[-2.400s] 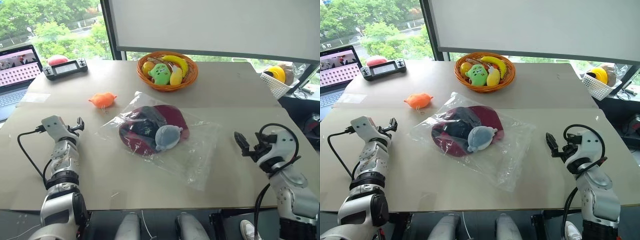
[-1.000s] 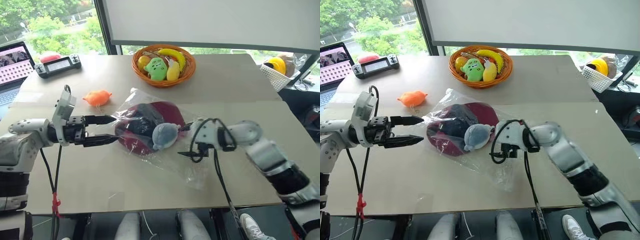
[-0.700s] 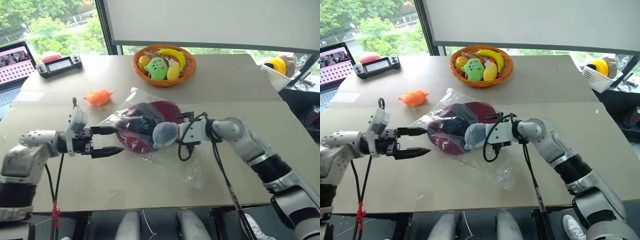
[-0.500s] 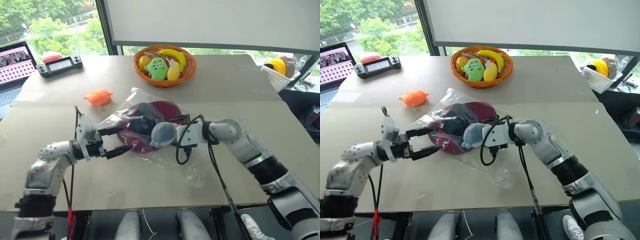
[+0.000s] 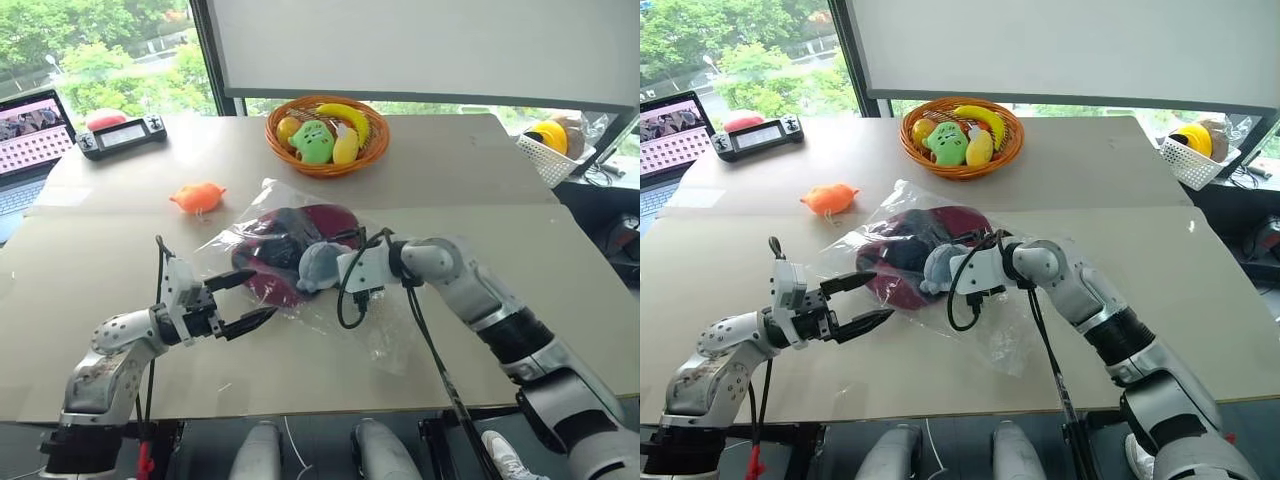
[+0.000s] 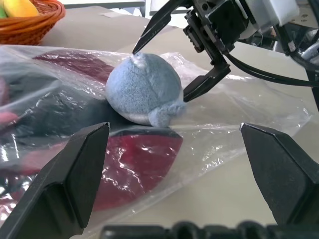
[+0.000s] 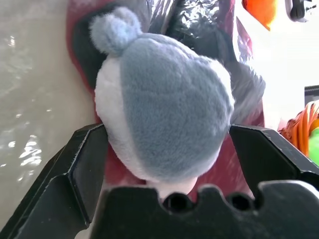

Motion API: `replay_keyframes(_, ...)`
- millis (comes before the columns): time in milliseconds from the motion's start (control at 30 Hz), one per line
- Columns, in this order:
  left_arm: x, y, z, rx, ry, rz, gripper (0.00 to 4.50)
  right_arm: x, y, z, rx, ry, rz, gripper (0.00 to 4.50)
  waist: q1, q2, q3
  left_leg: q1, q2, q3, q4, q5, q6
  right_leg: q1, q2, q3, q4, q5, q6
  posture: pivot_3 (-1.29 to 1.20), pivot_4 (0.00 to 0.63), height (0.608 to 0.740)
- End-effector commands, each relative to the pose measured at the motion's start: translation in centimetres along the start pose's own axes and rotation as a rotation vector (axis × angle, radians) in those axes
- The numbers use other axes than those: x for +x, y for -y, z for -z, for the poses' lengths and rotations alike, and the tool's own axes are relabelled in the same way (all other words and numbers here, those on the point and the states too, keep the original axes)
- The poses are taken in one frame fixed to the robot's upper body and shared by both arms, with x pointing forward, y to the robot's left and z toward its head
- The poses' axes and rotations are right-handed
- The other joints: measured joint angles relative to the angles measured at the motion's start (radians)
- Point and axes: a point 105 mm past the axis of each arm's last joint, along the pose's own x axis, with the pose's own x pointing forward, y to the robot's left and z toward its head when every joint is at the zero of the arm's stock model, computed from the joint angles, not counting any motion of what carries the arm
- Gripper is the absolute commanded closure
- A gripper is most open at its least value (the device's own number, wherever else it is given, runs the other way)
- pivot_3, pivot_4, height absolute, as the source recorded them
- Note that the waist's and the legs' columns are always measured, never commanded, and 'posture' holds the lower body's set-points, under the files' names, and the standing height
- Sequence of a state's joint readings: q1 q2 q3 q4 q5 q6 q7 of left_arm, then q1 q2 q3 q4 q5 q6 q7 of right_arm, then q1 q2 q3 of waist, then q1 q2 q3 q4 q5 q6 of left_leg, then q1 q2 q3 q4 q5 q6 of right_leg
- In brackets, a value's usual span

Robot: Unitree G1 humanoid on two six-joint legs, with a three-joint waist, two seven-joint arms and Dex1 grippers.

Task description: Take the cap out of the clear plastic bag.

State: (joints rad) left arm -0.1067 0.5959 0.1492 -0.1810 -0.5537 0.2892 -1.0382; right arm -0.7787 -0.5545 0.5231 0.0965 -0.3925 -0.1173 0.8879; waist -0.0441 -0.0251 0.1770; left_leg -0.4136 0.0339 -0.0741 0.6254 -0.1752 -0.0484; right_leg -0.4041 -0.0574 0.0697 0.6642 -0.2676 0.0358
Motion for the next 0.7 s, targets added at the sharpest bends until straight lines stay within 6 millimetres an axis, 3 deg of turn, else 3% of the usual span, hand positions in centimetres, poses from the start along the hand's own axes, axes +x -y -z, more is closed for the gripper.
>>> replay_keyframes(33, -0.2, -0.7, -1.1, 0.03, 0.019, -0.012, 0.0, 1.2, -0.3, -0.4, -0.141, -0.012, -0.02, 0.03, 0.0, 0.0, 0.0, 0.0, 0.0, 0.0, 0.0, 0.0, 0.0, 0.0, 0.0, 0.0, 0.0, 0.0, 0.0, 0.0, 0.15, 0.735)
replay_keyframes(300, -0.1, -0.9, -1.0, 0.026, 0.009, -0.018, 0.0, 2.6, -1.4, 1.4, -0.13, -0.05, -0.035, 0.03, -0.003, 0.0, 0.0, 0.005, 0.0, 0.0, 0.0, 0.0, 0.0, 0.004, 0.0, 0.0, 0.0, 0.0, 0.0, 0.0, 0.15, 0.735)
replay_keyframes(467, -0.1, -0.9, -0.8, 0.026, 0.0, -0.021, 0.0, 2.5, -0.9, 1.5, -0.131, -0.046, -0.012, 1.36, -0.003, 0.0, 0.0, 0.014, 0.0, 0.0, -0.001, 0.0, 0.0, 0.013, 0.0, 0.0, -0.001, -0.003, 0.004, 0.0, 0.15, 0.735)
replay_keyframes(700, 0.0, -0.8, -0.5, 0.019, -0.011, -0.014, 0.0, 2.9, -1.5, 0.5, -0.108, -0.014, -0.024, 3.68, -0.003, 0.0, 0.0, 0.014, 0.0, 0.0, -0.001, 0.0, 0.0, 0.013, 0.0, 0.0, -0.001, -0.004, 0.005, 0.0, 0.15, 0.735)
